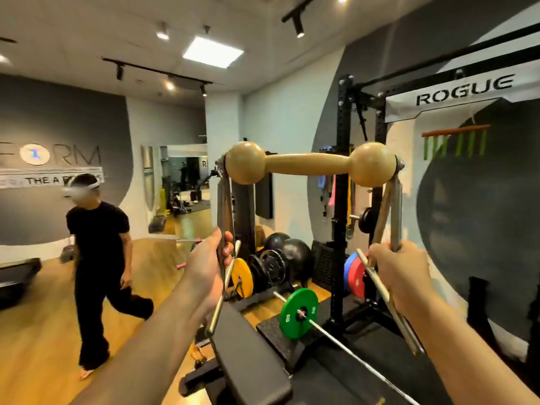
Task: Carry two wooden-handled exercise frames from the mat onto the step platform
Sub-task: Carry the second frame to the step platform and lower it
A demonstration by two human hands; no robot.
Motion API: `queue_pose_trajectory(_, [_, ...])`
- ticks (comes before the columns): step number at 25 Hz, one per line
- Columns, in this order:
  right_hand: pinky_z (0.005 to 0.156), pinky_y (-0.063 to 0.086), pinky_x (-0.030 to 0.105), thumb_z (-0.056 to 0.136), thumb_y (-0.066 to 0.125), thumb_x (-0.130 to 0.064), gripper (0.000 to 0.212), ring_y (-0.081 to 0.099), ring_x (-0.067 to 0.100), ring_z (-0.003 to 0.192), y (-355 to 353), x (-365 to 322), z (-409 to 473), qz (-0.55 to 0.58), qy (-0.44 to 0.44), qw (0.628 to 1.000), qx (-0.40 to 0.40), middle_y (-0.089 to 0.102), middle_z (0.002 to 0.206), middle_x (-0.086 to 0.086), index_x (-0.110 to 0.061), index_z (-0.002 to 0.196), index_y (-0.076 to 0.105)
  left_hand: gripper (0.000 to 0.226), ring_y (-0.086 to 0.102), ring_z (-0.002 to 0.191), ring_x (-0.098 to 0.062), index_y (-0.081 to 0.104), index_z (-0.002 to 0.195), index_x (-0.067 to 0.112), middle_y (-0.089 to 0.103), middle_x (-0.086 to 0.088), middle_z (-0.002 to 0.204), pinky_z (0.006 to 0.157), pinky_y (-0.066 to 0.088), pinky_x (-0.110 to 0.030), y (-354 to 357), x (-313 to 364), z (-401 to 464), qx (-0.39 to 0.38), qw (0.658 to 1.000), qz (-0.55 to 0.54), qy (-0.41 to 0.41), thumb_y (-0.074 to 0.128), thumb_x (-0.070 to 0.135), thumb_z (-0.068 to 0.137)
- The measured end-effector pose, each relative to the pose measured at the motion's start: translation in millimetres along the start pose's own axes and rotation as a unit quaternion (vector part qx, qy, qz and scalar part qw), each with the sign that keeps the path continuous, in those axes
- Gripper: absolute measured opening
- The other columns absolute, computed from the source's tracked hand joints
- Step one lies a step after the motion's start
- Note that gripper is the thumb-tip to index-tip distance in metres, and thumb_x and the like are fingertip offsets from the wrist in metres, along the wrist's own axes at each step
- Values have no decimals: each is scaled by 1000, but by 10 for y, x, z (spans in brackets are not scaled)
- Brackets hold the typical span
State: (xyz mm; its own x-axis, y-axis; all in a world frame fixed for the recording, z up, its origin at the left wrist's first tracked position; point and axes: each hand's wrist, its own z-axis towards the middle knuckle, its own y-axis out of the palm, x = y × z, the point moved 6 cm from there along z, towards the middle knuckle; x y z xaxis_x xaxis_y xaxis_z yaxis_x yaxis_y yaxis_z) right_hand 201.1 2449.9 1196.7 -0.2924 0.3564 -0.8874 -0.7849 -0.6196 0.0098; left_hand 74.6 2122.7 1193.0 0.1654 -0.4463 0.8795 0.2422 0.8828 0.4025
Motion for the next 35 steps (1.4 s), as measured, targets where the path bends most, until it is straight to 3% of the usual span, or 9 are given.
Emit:
queue_pose_trajectory(5, [49, 30, 30, 79, 68, -5, 33, 32, 18, 49, 1394, 78, -154, 22, 20, 996, -79, 36, 42, -4, -8, 54, 47, 36, 30, 54, -9, 56, 89, 15, 39, 3, 64, 53, 23, -25, -1157, 382, 213, 102, 994, 30, 32, 37, 34, 112])
queue_pose_trajectory(9, [54, 38, 34, 80, 69, -5, 29, 43, 20, 53, 2468, 145, -265, 43, 40, 989, -134, 48, 46, 6, -12, 57, 53, 34, 36, 57, -11, 62, 95, 15, 43, 3, 65, 60, 30, -27, -2046, 565, 454, 155, 987, 35, 41, 45, 40, 110])
queue_pose_trajectory(12, [53, 40, 32, 85, 71, -10, 33, 44, 18, 51, 3160, 209, -264, 51, 54, 986, -150, 47, 41, -7, -15, 58, 52, 33, 38, 53, -8, 62, 92, 15, 45, 4, 63, 56, 32, -23, -2538, 653, 709, 164, 985, 3, 45, 47, 39, 108])
queue_pose_trajectory(15, [55, 41, 37, 84, 69, -11, 30, 44, 21, 55, 3824, 232, -238, 50, 62, 984, -161, 45, 43, -6, -14, 59, 53, 35, 35, 49, -7, 58, 86, 16, 42, 3, 62, 47, 28, -19, -2925, 764, 1080, 168, 985, 0, 46, 43, 38, 109])
queue_pose_trajectory(20, [55, 46, 34, 86, 70, -9, 26, 48, 18, 54, 4820, 421, -76, 52, 73, 981, -174, 49, 50, -1, -12, 64, 56, 35, 36, 51, -6, 61, 91, 17, 44, 5, 63, 43, 30, -17, -3548, 776, 1722, 197, 979, 27, 49, 44, 41, 108])
queue_pose_trajectory(24, [46, 47, 27, 87, 69, -10, 27, 54, 8, 46, 5695, 598, 228, 65, 61, 976, -198, 53, 48, -5, -14, 63, 57, 37, 34, 55, -9, 61, 88, 17, 42, 4, 63, 51, 28, -20, -3927, 680, 2360, 241, 967, 52, 67, 43, 42, 109])
queue_pose_trajectory(28, [54, 43, 36, 85, 71, -11, 29, 47, 17, 55, 6602, 810, 654, 103, 62, 963, -242, 50, 51, -2, -14, 60, 56, 37, 29, 59, -12, 56, 89, 15, 35, 1, 68, 58, 23, -27, -4168, 653, 3074, 250, 960, 64, 106, 38, 38, 111])
queue_pose_trajectory(35, [39, 42, 18, 87, 67, -5, 20, 40, 22, 60, 8311, 974, 1473, 127, 45, 943, -305, 43, 65, 11, -9, 73, 54, 36, 32, 58, -10, 56, 93, 16, 40, 7, 64, 56, 27, -27, -4714, 733, 4384, 310, 936, 109, 129, 37, 41, 110])
